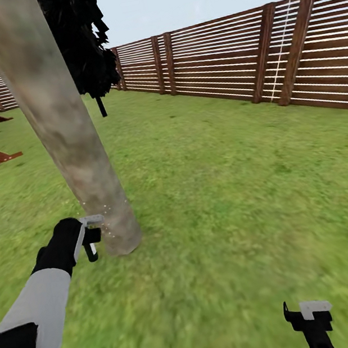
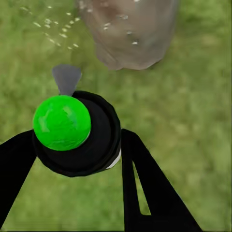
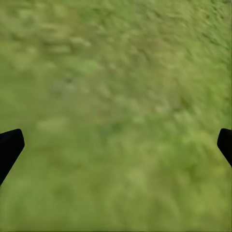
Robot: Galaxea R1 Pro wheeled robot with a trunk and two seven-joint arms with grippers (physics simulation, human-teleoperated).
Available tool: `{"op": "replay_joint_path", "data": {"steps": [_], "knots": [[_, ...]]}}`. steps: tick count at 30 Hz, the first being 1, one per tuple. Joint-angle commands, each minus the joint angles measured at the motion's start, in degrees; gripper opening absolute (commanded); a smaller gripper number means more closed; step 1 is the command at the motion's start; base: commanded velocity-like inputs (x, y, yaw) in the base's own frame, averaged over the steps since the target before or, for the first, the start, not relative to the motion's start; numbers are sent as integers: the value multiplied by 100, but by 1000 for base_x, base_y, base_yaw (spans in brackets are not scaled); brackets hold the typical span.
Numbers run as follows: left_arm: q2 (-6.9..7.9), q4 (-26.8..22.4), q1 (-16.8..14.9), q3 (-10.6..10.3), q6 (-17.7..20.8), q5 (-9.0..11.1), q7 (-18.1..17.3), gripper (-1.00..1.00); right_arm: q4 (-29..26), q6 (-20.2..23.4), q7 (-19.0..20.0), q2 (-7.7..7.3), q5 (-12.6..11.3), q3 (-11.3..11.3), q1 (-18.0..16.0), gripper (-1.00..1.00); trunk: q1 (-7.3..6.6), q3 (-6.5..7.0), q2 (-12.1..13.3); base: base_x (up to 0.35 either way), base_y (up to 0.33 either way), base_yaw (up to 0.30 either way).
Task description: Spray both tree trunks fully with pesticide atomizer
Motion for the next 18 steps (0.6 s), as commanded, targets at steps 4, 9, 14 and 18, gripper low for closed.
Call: {"op": "replay_joint_path", "data": {"steps": [4,9,14,18], "knots": [[13,0,-5,0,0,96,-20,-100,0,0,-4,0,0,2,0,100,0,0,0,3,0,225],[-338,0,-291,7,6,93,-30,-100,0,-1,-5,0,0,-2,0,100,0,0,0,0,0,171],[105,8,-511,33,12,123,-45,-100,0,0,3,0,0,-2,0,100,0,0,0,0,0,7],[-234,-2,-523,3,277,100,-41,-100,0,0,4,-5,0,-1,2,100,0,0,0,0,0,0]]}}
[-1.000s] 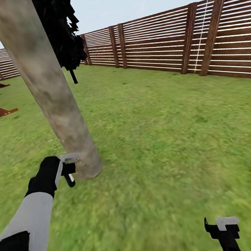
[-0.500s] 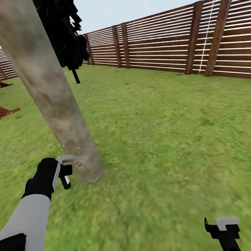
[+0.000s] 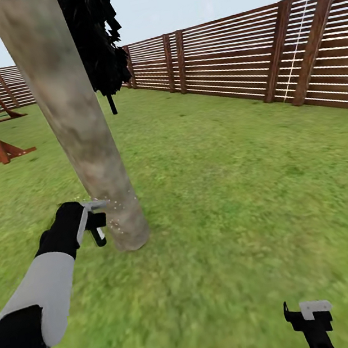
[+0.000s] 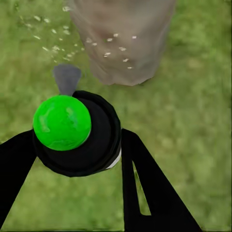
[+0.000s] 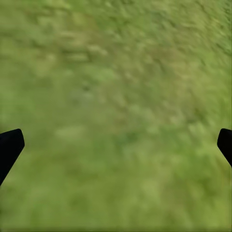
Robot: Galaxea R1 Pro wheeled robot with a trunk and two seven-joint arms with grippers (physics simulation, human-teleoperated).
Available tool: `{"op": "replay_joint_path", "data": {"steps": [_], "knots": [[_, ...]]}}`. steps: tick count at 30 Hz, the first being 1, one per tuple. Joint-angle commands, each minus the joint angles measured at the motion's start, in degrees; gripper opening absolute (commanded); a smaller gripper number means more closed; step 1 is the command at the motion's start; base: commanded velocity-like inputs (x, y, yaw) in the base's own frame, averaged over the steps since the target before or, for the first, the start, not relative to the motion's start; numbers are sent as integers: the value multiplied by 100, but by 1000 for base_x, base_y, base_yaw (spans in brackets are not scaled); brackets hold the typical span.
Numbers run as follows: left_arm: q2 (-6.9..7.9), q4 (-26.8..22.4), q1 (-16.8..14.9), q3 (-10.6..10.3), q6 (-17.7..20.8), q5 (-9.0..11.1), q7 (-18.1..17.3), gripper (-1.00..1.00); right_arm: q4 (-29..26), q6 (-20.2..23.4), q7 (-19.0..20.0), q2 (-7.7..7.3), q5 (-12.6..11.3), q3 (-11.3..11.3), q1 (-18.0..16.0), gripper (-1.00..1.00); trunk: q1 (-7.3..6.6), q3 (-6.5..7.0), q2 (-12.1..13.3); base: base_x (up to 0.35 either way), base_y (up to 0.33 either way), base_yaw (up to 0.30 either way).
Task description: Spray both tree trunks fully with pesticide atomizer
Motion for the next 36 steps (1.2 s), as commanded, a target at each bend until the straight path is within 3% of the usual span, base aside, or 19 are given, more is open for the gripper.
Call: {"op": "replay_joint_path", "data": {"steps": [1,3,6,7,8,11,19,25,36], "knots": [[-82,-10,-2,-2,51,-98,-2,-100,0,0,0,-2,1,0,3,100,0,0,0,0,0,0],[-66,-242,14,-3,105,-90,-6,-100,0,0,0,-3,1,-1,6,100,0,0,0,0,0,0],[187,-294,122,-10,90,-111,-8,-100,-6,0,0,-4,1,-1,7,100,0,0,0,0,0,0],[262,-274,233,-11,58,-99,-10,-100,-8,0,0,-4,1,-1,7,100,0,0,0,0,0,0],[293,-304,608,-6,11,-86,-2,-100,-8,0,0,-4,1,-1,7,100,0,0,0,0,0,0],[224,-312,930,11,-16,-93,22,-100,-1,0,3,-4,1,6,7,100,0,0,0,37,-129,0],[212,-306,981,7,-20,-109,54,-100,0,0,9,-4,1,8,7,100,0,0,0,129,-246,0],[326,-258,1032,31,-24,-137,55,-100,0,0,1,-4,1,7,7,100,0,0,0,252,-111,13],[233,-298,1418,14,-63,-110,73,-100,0,0,0,1,1,8,7,100,0,0,0,15,-88,239]]}}
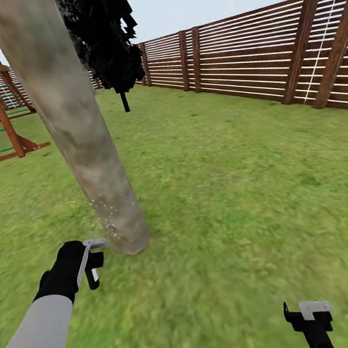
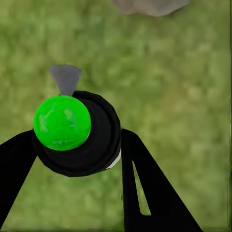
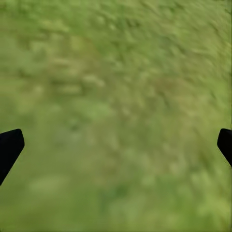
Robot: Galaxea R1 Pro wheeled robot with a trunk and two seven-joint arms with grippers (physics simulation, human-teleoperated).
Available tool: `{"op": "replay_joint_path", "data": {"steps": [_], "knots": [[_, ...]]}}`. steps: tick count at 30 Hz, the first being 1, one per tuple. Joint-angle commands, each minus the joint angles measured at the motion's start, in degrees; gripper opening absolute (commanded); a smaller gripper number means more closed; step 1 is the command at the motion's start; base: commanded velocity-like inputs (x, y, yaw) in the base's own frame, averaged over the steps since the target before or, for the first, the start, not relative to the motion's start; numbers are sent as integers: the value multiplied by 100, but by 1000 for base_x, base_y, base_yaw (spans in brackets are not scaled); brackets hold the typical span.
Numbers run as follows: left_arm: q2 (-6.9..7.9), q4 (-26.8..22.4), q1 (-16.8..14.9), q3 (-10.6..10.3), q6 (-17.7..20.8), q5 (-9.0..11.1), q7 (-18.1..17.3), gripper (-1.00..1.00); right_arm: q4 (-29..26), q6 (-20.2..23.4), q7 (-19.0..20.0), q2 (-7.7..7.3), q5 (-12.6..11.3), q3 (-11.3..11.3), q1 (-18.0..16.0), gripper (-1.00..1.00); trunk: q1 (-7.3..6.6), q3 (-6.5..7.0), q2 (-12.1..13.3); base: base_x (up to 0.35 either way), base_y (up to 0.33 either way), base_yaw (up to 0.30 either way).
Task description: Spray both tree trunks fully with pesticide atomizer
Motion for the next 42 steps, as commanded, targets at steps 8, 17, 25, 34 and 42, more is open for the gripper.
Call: {"op": "replay_joint_path", "data": {"steps": [8,17,25,34,42], "knots": [[-5,-7,11,-5,0,-6,0,-100,0,0,0,-5,0,0,0,100,0,0,0,2,-273,9],[-5,-9,11,1,0,-6,0,-100,0,0,0,-5,0,-1,0,100,0,0,0,132,-262,0],[-5,-17,11,-6,0,1,0,-100,0,0,0,-5,0,0,0,100,0,0,0,22,-270,149],[-126,-17,11,-8,0,-7,0,-100,-1,-1,0,-5,0,-3,0,100,0,0,0,113,-242,134],[331,47,239,41,-446,-6,-9,-100,0,0,0,-5,0,-1,0,100,0,0,0,204,-189,0]]}}
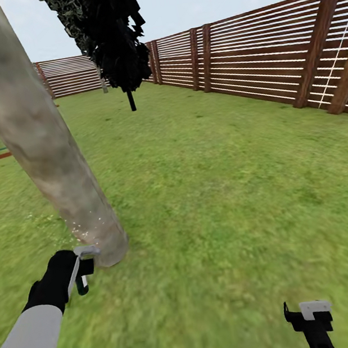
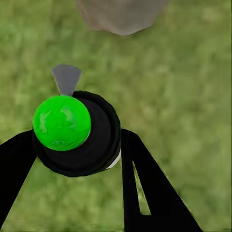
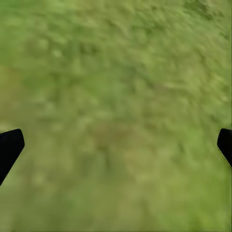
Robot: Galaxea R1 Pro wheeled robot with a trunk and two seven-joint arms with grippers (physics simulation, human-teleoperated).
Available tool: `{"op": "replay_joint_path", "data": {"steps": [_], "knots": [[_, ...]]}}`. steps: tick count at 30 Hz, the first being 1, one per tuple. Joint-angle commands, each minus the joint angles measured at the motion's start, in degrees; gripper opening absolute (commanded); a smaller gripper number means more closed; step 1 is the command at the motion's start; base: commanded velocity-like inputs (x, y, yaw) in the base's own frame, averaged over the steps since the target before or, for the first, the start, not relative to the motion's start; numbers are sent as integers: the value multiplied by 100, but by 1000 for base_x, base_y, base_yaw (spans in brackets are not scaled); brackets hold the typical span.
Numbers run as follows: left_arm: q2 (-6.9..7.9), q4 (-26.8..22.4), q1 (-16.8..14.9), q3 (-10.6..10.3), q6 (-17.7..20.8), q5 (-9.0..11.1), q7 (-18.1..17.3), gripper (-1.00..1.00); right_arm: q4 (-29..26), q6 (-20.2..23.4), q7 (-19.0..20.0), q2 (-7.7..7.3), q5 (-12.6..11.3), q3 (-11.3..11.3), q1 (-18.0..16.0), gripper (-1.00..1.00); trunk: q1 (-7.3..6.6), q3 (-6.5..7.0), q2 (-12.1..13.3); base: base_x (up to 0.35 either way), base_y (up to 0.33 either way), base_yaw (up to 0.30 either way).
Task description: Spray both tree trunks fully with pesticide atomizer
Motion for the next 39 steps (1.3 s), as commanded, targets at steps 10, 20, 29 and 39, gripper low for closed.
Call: {"op": "replay_joint_path", "data": {"steps": [10,20,29,39], "knots": [[-456,162,289,53,-481,87,24,-100,-5,-4,0,0,0,0,0,100,0,1,0,-80,-106,21],[-126,210,453,609,-582,44,13,-100,-2,-9,0,2,0,0,0,100,0,1,0,18,-76,174],[-124,521,457,616,-963,56,548,-100,0,-6,8,6,0,0,0,100,0,1,0,125,-254,1],[-131,661,459,638,-1313,109,578,-100,0,-7,7,8,0,0,0,100,0,1,0,231,-188,5]]}}
